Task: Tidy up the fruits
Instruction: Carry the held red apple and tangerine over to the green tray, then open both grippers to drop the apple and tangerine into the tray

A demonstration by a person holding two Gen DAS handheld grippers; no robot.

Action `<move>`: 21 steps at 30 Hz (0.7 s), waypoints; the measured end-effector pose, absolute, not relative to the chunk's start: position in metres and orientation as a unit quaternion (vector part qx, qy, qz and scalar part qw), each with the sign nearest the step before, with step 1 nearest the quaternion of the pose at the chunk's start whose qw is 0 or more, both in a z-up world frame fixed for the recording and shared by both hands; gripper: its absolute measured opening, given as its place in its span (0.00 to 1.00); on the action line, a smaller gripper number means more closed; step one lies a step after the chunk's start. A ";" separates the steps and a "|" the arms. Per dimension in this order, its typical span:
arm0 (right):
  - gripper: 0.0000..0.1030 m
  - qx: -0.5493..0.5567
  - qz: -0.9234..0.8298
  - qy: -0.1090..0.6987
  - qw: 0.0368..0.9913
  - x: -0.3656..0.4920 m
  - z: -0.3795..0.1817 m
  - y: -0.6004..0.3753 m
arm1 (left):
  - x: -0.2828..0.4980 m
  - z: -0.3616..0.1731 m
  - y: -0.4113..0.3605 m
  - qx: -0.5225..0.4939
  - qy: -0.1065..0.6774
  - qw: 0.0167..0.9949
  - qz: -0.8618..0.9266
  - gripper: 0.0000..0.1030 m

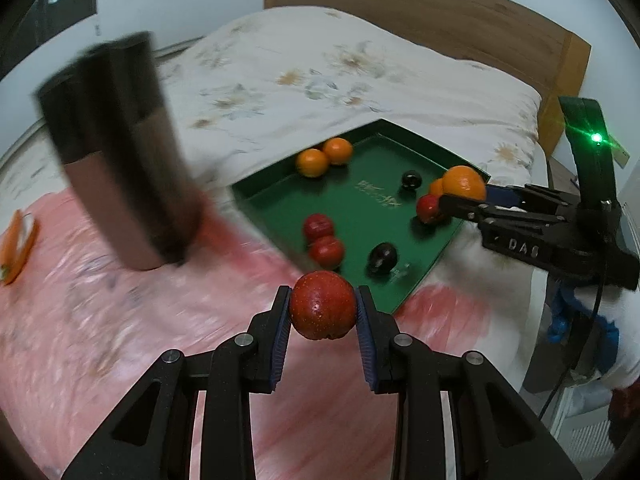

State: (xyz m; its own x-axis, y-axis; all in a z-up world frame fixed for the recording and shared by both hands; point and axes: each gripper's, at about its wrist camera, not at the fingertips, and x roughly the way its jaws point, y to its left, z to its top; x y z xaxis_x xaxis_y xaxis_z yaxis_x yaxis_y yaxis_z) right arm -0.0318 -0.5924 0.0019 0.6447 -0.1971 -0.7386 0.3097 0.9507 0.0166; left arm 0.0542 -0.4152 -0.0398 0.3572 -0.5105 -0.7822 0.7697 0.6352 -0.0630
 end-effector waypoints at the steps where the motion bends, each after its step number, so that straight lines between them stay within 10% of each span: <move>1: 0.51 0.070 -0.138 0.399 0.904 -0.029 -0.001 -0.594 | 0.055 -0.043 -0.421 0.160 0.409 0.806 -0.398 0.26; 21: 0.52 0.050 -0.120 0.404 0.905 0.001 -0.027 -0.597 | 0.061 -0.086 -0.486 0.197 0.412 0.785 -0.419 0.26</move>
State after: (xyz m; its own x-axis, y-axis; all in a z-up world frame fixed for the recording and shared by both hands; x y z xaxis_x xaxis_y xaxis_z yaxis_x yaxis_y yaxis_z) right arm 0.0012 -0.5974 -0.0272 0.6448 -0.1775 -0.7434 0.2585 0.9660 -0.0064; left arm 0.0610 -0.4859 -0.0863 0.3088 -0.4948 -0.8123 0.8202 0.5710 -0.0361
